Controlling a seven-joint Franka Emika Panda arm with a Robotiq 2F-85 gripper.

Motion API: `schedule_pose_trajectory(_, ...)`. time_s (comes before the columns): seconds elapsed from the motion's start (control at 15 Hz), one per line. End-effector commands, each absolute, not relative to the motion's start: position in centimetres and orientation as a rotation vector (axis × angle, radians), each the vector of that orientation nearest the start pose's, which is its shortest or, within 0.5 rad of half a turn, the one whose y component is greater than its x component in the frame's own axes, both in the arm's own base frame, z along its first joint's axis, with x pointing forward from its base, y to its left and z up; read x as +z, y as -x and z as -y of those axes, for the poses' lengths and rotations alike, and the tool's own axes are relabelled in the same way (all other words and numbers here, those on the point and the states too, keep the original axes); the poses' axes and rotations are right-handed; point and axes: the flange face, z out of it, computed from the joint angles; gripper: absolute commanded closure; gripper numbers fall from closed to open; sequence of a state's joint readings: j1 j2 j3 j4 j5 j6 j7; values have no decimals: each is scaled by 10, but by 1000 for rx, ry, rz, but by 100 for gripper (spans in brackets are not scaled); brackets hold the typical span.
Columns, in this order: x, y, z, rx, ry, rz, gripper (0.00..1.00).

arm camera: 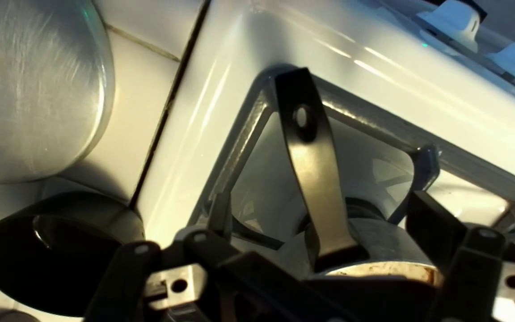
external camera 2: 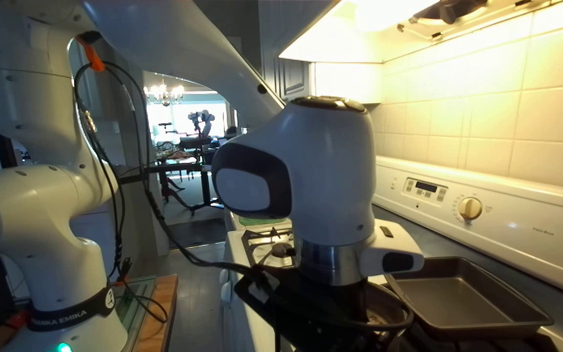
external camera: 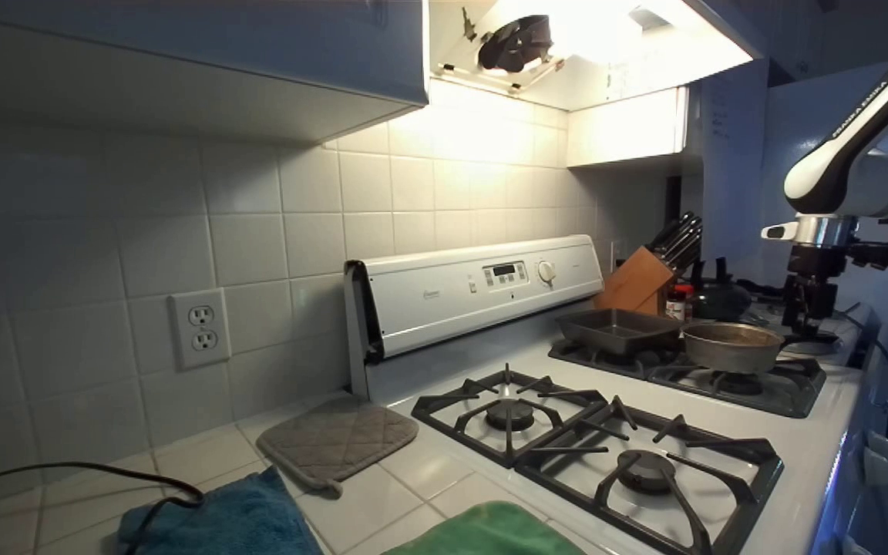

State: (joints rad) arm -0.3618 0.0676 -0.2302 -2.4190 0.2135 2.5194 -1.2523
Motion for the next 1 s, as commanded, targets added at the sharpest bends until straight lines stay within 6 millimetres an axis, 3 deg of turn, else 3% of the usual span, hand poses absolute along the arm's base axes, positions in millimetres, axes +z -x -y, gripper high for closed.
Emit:
schedule_pose_trajectory(0.0,274,-402,271,-212,3019,770,0)
schedule_pose_trajectory(0.93,257,-405,257,-323,3006,673,0)
